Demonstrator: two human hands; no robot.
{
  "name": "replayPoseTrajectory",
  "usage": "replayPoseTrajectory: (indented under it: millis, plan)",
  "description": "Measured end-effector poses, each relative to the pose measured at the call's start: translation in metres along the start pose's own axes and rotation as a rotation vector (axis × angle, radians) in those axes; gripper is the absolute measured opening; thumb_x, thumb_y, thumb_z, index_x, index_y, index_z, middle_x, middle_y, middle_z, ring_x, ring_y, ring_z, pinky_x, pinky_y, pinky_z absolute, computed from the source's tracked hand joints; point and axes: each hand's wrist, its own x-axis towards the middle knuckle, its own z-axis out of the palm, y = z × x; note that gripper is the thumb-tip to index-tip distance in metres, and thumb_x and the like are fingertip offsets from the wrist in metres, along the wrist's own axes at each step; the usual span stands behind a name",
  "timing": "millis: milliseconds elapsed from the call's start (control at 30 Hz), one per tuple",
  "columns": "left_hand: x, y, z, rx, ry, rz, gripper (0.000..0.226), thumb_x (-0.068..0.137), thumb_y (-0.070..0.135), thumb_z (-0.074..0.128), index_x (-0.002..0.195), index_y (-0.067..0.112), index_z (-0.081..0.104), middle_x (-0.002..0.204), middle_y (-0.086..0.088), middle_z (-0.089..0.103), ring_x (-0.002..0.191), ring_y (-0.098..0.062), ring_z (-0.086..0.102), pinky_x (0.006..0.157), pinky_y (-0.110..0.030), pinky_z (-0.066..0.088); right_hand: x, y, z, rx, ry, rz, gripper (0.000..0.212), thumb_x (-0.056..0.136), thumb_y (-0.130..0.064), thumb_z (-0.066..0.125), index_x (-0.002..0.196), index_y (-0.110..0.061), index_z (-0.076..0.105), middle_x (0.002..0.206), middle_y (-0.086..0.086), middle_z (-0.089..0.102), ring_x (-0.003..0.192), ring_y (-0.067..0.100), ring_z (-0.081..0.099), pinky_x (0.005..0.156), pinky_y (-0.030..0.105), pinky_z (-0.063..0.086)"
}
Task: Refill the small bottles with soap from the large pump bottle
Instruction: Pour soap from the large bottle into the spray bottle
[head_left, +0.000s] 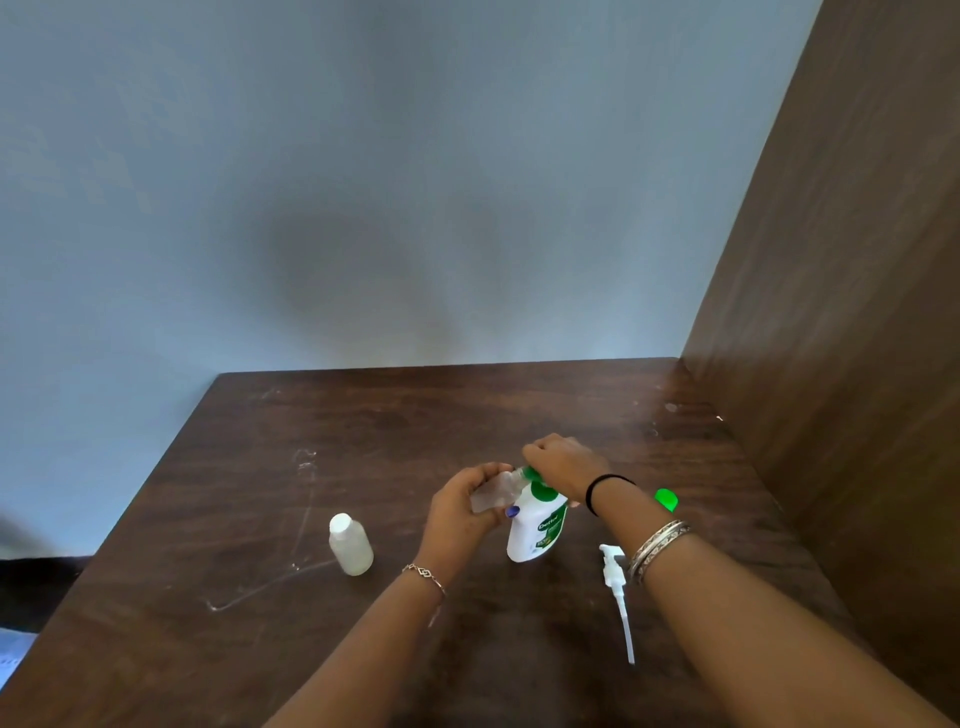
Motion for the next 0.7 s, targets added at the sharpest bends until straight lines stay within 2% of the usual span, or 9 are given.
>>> replayPoseTrajectory:
  millis: [133,267,467,700]
  plan:
    - [0.002,0.002,0.0,-0.03,-0.002,0.0,0.042,0.07,0.002,0.072,0.106,0.021,0.061,0.102,0.007,0.063,0.092,0.002,0.056,0.076,0.001,0.039,0.002,0.0,-0.001,0.025,-0.012,0.006,0.031,0.088,-0.035,0.036,0.064,-0.02,0.048,0.086,0.008,0.057,0.077,0.023,0.055,0.073,0.034,0.046]
    - [0.001,0.0,0.0,-0.03,-0.012,-0.014,0.042,0.07,0.004,0.073,0.103,0.025,0.06,0.102,0.007,0.063,0.094,-0.002,0.057,0.077,-0.001,0.041,0.002,0.004,0.005,0.006,0.035,-0.007,0.032,0.09,-0.03,0.034,0.061,-0.021,0.043,0.088,0.006,0.053,0.08,0.023,0.05,0.069,0.031,0.036]
    - [0.001,0.002,0.0,-0.037,-0.02,-0.007,0.042,0.07,0.006,0.074,0.105,0.025,0.06,0.104,0.005,0.064,0.096,-0.005,0.057,0.077,-0.002,0.042,0.003,-0.001,-0.003,0.018,-0.054,-0.028,0.034,0.091,-0.032,0.035,0.059,-0.02,0.039,0.067,0.002,0.044,0.063,0.017,0.041,0.064,0.03,0.033]
    - [0.002,-0.001,0.001,-0.009,-0.009,-0.013,0.043,0.071,0.003,0.072,0.109,0.018,0.061,0.106,0.004,0.063,0.098,-0.007,0.056,0.076,-0.001,0.041,0.006,0.003,0.007,-0.02,0.017,0.009,0.03,0.089,-0.032,0.032,0.062,-0.022,0.039,0.086,0.007,0.051,0.079,0.023,0.049,0.071,0.032,0.037]
